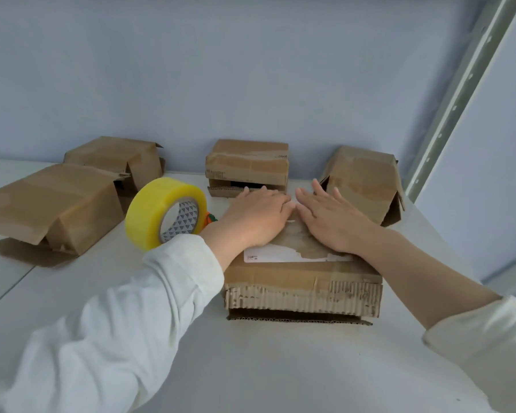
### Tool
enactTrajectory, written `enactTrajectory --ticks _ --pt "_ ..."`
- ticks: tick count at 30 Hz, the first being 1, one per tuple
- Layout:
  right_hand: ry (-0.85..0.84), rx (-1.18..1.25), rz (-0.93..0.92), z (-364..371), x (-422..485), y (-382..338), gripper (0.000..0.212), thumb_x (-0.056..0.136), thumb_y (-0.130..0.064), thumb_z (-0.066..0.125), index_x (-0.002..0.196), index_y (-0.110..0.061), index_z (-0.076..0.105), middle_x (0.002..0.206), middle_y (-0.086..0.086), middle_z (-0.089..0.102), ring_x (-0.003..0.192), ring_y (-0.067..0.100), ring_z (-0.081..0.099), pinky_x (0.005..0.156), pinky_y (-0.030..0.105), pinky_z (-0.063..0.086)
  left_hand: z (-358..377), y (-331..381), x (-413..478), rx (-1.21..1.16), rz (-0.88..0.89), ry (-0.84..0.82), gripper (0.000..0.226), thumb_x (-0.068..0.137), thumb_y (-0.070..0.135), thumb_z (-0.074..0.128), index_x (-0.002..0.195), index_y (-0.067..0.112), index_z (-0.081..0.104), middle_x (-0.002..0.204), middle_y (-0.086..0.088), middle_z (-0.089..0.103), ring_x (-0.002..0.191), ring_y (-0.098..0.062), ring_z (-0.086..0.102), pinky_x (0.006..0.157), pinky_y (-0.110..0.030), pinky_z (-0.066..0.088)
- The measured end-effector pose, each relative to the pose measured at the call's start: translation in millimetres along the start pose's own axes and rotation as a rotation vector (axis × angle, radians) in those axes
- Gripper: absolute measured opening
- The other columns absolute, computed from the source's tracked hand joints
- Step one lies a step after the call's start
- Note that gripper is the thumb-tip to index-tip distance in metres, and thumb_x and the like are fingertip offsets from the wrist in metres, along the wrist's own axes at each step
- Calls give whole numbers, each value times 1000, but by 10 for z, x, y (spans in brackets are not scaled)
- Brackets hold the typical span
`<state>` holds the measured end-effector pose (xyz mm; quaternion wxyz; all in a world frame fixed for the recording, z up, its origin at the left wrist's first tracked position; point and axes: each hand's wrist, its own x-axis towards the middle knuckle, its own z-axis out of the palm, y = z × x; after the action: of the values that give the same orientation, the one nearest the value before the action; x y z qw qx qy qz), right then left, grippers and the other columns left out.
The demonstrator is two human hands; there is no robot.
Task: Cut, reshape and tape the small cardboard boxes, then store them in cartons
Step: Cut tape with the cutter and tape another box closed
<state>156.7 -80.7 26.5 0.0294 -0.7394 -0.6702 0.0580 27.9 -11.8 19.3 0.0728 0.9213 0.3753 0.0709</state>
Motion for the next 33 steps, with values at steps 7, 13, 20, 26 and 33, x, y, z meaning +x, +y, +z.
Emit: enactTrajectory --ticks 7,13,20,26,33 --pt "12 -59 27 81 -1 -20 51 103 -30 8 150 -11 8 159 0 8 145 14 -7 117 35 -5 57 84 -1 88 -23 30 42 102 30 18 112 16 57 117 -3 60 105 -22 53 86 -37 39" --pt "104 153 -16 -52 -114 146 52 102 -33 13 150 -15 0 158 -4 -3 142 9 -17 112 29 -13 -167 -118 -155 -381 -44 176 46 102 35 20 146 21 27 155 3 19 144 -12 8 114 -31 8" --pt "68 274 32 81 -131 148 52 102 -35 20 150 -18 7 158 -6 1 143 8 -14 118 37 -4 46 -231 -289 -795 -54 120 47 101 39 22 146 26 27 156 10 10 142 -2 -4 110 -23 1" --pt "181 1006 177 38 -377 164 51 98 -50 27 147 -42 14 156 -17 -6 144 7 0 116 33 7 252 -303 -463 -1461 -162 251 46 98 40 33 143 32 31 152 14 22 141 -7 19 118 -37 14" --pt "109 526 40 31 -241 219 52 102 -33 21 150 -18 6 158 -8 -3 140 7 -20 114 31 -6 3 -312 -419 -711 -117 152 53 100 37 29 149 24 15 157 7 -6 142 -7 -13 115 -31 -5"
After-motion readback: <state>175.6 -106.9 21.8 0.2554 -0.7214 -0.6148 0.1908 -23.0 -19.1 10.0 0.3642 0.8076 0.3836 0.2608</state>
